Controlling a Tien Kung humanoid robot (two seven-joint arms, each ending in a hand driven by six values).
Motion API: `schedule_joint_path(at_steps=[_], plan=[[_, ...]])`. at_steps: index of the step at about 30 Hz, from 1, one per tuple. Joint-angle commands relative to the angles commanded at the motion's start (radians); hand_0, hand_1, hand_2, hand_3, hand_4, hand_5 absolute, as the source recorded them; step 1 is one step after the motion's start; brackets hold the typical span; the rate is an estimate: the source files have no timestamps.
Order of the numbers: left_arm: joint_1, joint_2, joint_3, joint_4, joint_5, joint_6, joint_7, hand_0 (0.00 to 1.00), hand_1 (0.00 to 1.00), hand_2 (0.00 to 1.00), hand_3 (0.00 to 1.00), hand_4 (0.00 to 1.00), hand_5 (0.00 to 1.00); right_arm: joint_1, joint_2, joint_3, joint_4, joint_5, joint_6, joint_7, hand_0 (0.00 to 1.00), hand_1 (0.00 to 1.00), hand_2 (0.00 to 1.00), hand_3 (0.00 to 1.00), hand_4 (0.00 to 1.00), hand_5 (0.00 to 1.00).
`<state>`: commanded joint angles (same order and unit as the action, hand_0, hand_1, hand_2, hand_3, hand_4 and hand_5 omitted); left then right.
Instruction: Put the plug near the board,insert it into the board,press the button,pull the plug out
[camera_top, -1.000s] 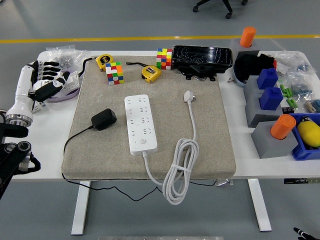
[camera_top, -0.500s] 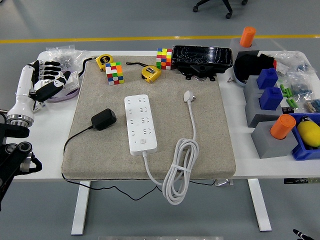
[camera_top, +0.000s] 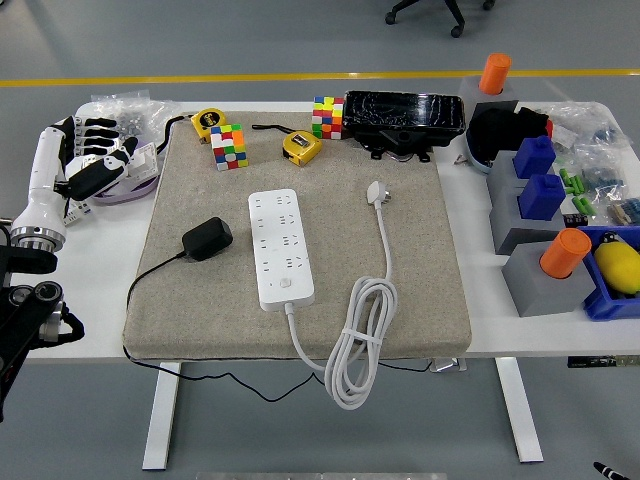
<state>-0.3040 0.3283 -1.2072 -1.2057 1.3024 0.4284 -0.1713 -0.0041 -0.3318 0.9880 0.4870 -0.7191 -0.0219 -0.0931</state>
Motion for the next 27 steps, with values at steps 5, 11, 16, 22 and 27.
schedule_joint_path(at_steps=[5,11,16,22,27], plan=[[0.003,-0.002,0.008,-0.002,-0.001,-0.002,0.003,0.52,0.572,0.567,0.571,0.816,0.302,-0.006,0.005,0.022,-0.004,-0.004,0.001,0.0,0.675,0.678,0.671,0.561,0.922,0.518],[-0.003,-0.008,0.034,-0.001,-0.005,-0.007,0.007,0.518,0.572,0.566,0.571,0.816,0.301,-0.03,0.008,0.045,-0.007,-0.012,0.001,0.0,0.675,0.679,0.671,0.56,0.921,0.518],[-0.006,-0.004,0.038,-0.005,-0.007,-0.008,0.007,0.518,0.571,0.566,0.57,0.815,0.3,-0.034,0.014,0.056,-0.006,-0.013,0.001,0.001,0.675,0.678,0.67,0.56,0.922,0.517],[-0.011,-0.008,0.037,-0.009,-0.006,-0.012,0.009,0.517,0.571,0.567,0.571,0.815,0.3,-0.028,0.012,0.063,0.004,-0.017,0.0,0.002,0.675,0.679,0.67,0.561,0.921,0.517],[-0.013,-0.007,0.046,-0.009,-0.005,-0.018,0.011,0.516,0.571,0.567,0.571,0.814,0.299,-0.03,0.012,0.066,-0.001,-0.017,0.001,0.001,0.674,0.678,0.67,0.561,0.922,0.518]])
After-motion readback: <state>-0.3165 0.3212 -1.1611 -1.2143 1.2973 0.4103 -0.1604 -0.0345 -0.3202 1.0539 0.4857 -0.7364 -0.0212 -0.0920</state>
